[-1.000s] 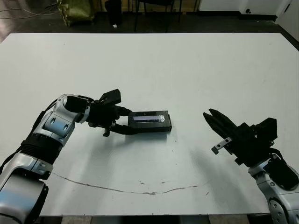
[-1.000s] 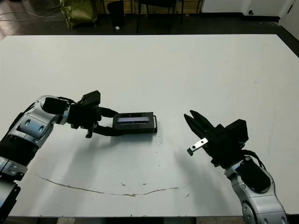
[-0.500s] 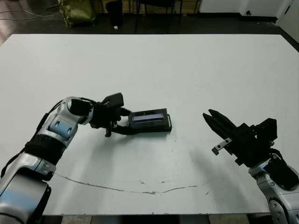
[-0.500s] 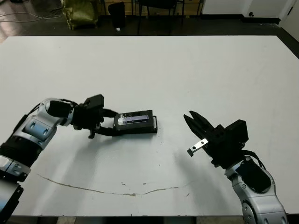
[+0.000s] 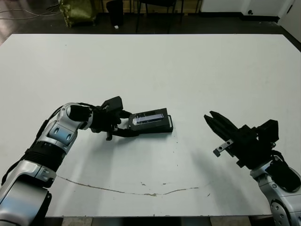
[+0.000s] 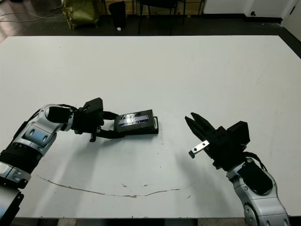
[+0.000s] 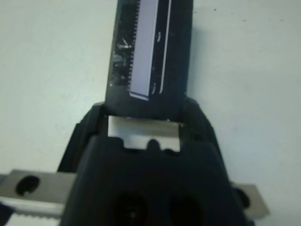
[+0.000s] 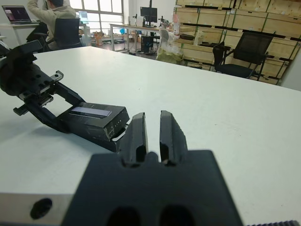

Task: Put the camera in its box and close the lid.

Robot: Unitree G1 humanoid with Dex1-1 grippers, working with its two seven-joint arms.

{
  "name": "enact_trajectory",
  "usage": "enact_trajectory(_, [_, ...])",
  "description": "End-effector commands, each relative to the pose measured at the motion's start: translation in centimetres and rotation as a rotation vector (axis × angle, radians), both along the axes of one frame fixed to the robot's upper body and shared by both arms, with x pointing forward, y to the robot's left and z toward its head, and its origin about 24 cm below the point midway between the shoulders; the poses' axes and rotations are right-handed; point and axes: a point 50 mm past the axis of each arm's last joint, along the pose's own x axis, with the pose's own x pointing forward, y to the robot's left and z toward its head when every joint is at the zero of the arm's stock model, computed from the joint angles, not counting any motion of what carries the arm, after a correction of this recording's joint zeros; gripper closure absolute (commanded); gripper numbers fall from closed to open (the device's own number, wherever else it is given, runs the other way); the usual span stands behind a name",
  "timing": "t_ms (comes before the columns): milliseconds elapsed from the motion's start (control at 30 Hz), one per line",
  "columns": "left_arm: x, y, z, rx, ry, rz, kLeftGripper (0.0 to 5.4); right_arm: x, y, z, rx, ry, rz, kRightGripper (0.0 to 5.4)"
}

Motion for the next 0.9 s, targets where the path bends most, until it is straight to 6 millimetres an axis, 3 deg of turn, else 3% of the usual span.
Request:
enact_trajectory(33, [-0.1,1.3,-0.9,0.036,0.044,0.061,3.35,-0.1,-0.3,-0.5,-0.002,0.027,-0.007,5.4])
enact_trajectory(333, [0.3,1.7,-0.8,0.001,0.11,0.074,3.35,-0.1,-0.4,-0.6,-0.004,0.021,-0.005,5.4])
enact_trajectory(900, [1.5,2.2,1.4,-0.005,0.153,0.032,3.37,-0.1,-0.4,-0.6,-0.019,0.013,-0.007,5.4])
